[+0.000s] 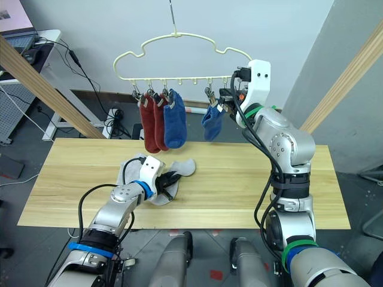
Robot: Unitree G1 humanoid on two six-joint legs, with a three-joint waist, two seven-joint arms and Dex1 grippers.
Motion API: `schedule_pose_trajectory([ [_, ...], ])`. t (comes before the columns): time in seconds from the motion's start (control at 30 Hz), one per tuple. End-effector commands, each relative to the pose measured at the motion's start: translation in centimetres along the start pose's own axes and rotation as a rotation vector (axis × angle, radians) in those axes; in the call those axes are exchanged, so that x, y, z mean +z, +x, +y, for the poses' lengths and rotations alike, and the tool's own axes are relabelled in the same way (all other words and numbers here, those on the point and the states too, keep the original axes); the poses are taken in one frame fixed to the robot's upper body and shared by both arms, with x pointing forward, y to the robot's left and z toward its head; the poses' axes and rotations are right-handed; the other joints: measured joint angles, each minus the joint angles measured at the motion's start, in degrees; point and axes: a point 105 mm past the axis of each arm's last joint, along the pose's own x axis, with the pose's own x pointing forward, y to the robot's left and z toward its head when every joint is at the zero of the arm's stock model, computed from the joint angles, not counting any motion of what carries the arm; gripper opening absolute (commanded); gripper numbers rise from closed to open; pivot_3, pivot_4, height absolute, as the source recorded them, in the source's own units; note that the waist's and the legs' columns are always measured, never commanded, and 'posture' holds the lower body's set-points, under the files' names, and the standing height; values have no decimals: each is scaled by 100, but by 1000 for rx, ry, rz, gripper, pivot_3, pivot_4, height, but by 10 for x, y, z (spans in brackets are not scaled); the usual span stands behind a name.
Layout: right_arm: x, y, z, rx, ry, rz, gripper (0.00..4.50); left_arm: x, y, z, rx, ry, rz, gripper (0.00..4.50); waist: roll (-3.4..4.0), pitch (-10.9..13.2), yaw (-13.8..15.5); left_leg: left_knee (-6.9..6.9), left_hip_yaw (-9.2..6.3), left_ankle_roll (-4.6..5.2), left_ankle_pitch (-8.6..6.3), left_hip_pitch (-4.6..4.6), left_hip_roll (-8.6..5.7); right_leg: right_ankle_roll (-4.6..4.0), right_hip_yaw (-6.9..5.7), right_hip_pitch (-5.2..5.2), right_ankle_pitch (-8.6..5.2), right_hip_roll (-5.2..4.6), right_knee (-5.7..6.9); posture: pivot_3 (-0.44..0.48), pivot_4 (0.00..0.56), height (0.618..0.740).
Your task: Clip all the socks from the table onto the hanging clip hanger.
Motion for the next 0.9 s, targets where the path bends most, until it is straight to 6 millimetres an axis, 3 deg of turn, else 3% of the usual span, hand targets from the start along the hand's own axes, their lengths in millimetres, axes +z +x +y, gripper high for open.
schedule_pose_trajectory([
  [0.03,-3,-4,-18,-72,113,41,25,42,0,-19,-69,-54,-210,50,0,0,5,0,-1,0,0,-3,0,0,0,0,0,-1,-1,144,352,740],
  [0.2,-4,-4,-23,-113,266,90,25,107,-7,-46,-94,-40,-485,50,0,1,20,0,-7,0,0,-16,-3,-1,-1,-1,1,-4,-12,141,355,740],
  [0.37,-1,-8,-23,-123,340,131,25,149,-10,-49,-15,-50,-650,50,-1,0,21,0,-11,1,0,-16,-4,-1,-2,0,1,-4,-15,126,358,740],
  [0.9,-5,-13,-15,-115,404,180,25,168,0,-50,0,-75,-709,50,-1,1,16,-2,-23,7,-3,-41,-15,0,-12,0,1,-5,-53,110,362,740],
])
